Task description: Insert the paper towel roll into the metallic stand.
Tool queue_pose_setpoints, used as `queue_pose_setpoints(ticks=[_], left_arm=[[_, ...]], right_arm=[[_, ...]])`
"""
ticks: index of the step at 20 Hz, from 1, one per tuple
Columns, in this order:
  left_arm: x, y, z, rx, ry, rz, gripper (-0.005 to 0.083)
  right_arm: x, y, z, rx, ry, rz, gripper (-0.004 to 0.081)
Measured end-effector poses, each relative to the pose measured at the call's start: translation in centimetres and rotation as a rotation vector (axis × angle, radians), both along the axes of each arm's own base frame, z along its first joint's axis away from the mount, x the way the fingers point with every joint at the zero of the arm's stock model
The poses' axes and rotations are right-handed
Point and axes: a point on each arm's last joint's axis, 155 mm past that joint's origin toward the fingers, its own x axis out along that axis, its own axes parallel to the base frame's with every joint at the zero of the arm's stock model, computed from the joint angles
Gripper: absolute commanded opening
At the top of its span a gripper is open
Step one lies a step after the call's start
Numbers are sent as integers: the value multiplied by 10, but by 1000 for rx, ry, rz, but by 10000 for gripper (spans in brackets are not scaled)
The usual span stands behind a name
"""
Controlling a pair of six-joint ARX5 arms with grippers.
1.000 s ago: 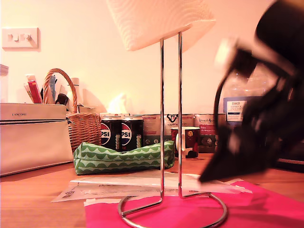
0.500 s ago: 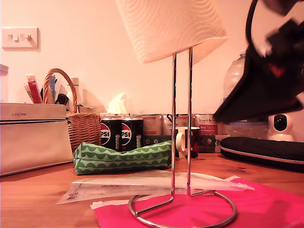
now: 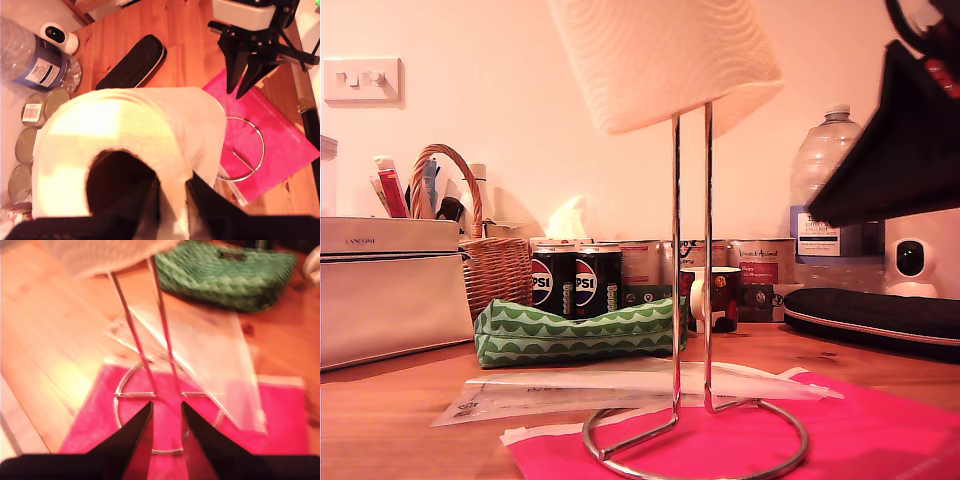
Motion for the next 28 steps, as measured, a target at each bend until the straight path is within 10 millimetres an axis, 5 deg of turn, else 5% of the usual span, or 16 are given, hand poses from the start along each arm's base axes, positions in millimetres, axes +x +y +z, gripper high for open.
queue_pose_setpoints(ticks=[4,10,23,26,28], left_arm=[[4,-8,-3,5,7,-7,-24],[7,-13,-9,23,14,12,-24],[3,-16,-9,20,23,65,-24],[1,-17,-10,21,23,62,-24],[0,-18,-10,22,21,59,-24]], right_arm=[[2,-2,31,11,-25,-11,135],[-2,-17,18,-50,5,-56,136],[18,-13,79,101,-206,-103,181],[36,-28,95,97,-297,-219,149],[45,-28,114,123,-373,-227,46]])
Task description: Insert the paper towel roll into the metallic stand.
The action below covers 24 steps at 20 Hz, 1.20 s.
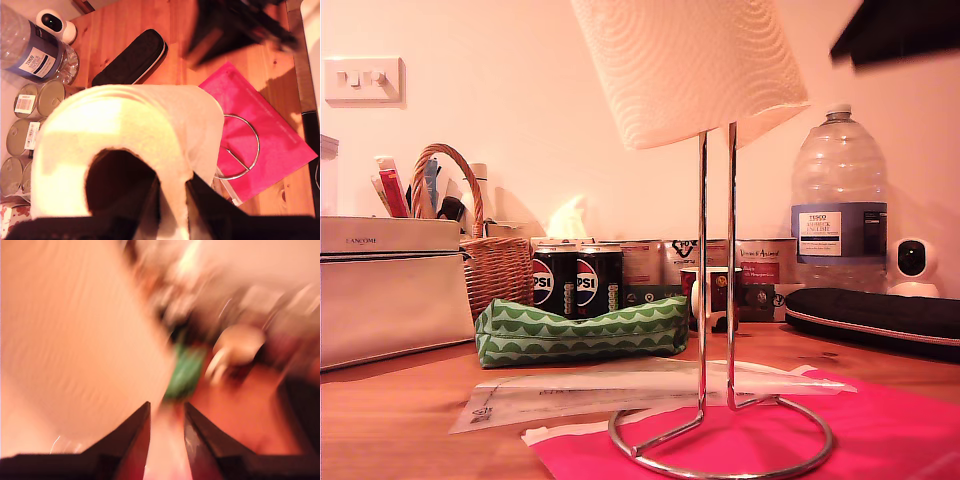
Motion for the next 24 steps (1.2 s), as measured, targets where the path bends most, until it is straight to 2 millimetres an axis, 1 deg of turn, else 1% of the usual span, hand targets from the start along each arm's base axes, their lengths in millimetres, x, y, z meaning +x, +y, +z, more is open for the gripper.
queue_pose_setpoints(ticks=[1,2,4,7,10,12,16,24], left_arm=[[-1,-1,0,1,-1,-2,-24],[-2,-1,0,1,-1,-5,-24],[-3,-2,0,1,-2,-10,-24],[-6,-4,0,2,-2,-18,-24],[-7,-5,0,2,-4,-23,-24],[-7,-5,0,4,-6,-25,-24],[-6,-6,1,8,-26,-40,-24],[0,-15,11,-21,-84,-71,-24]], right_arm=[[1,4,0,-1,-3,15,1],[3,7,-4,-10,6,23,-13],[13,15,-12,-56,-3,33,-13],[31,23,-26,-74,16,36,-13],[39,33,-45,-88,59,63,-13],[38,40,-55,-97,91,98,-13],[30,52,-51,-63,90,141,-13],[21,64,-52,-63,95,169,-13]])
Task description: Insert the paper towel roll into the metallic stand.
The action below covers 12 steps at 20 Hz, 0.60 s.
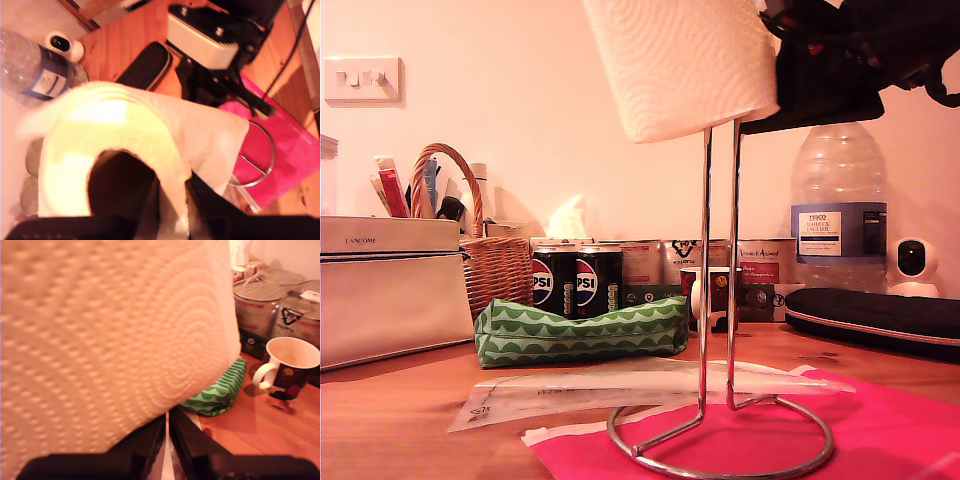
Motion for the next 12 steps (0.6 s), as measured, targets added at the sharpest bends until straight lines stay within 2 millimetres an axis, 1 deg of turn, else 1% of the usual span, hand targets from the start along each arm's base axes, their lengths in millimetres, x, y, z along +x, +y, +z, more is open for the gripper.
queue_pose_setpoints(ticks=[3,6,12], left_arm=[[0,0,0,-1,-2,-1,-23],[1,-1,1,-3,-4,-2,52],[2,-3,3,-13,-11,-3,157]], right_arm=[[-2,2,0,5,6,4,-13],[-2,2,0,6,7,3,-13],[-2,2,-1,6,9,7,-13]])
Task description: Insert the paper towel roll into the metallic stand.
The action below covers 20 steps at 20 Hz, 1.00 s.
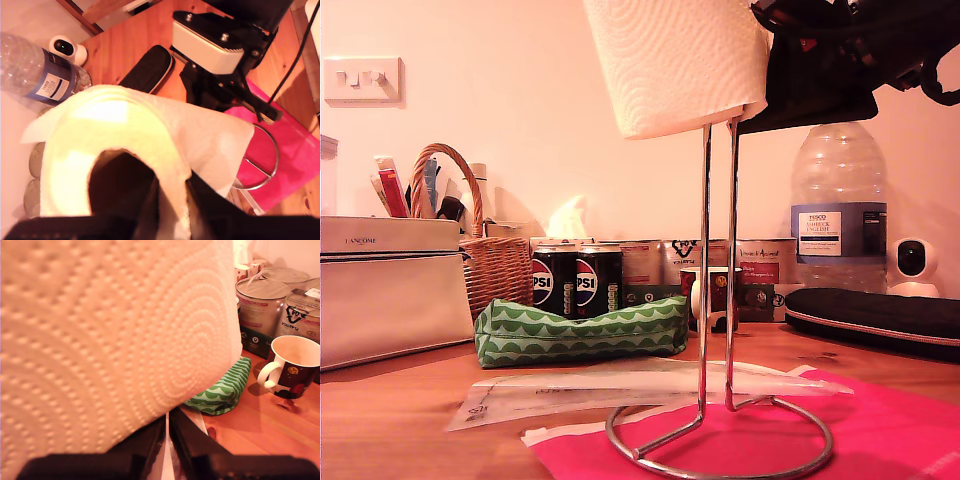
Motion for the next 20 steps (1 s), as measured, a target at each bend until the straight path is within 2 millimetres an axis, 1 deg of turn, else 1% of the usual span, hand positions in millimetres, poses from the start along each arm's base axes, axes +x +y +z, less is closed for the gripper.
queue_pose_setpoints(ticks=[1,11,18,20], left_arm=[[1,-1,1,-6,-4,0,171],[4,-7,6,-29,-20,-2,186],[8,-5,5,-31,-15,7,187],[10,-7,4,-34,-7,6,209]], right_arm=[[-1,1,0,-1,1,4,-13],[-3,3,-1,-1,5,15,-13],[-3,2,-3,-24,-6,11,-13],[-2,1,-4,-29,-4,8,-13]])
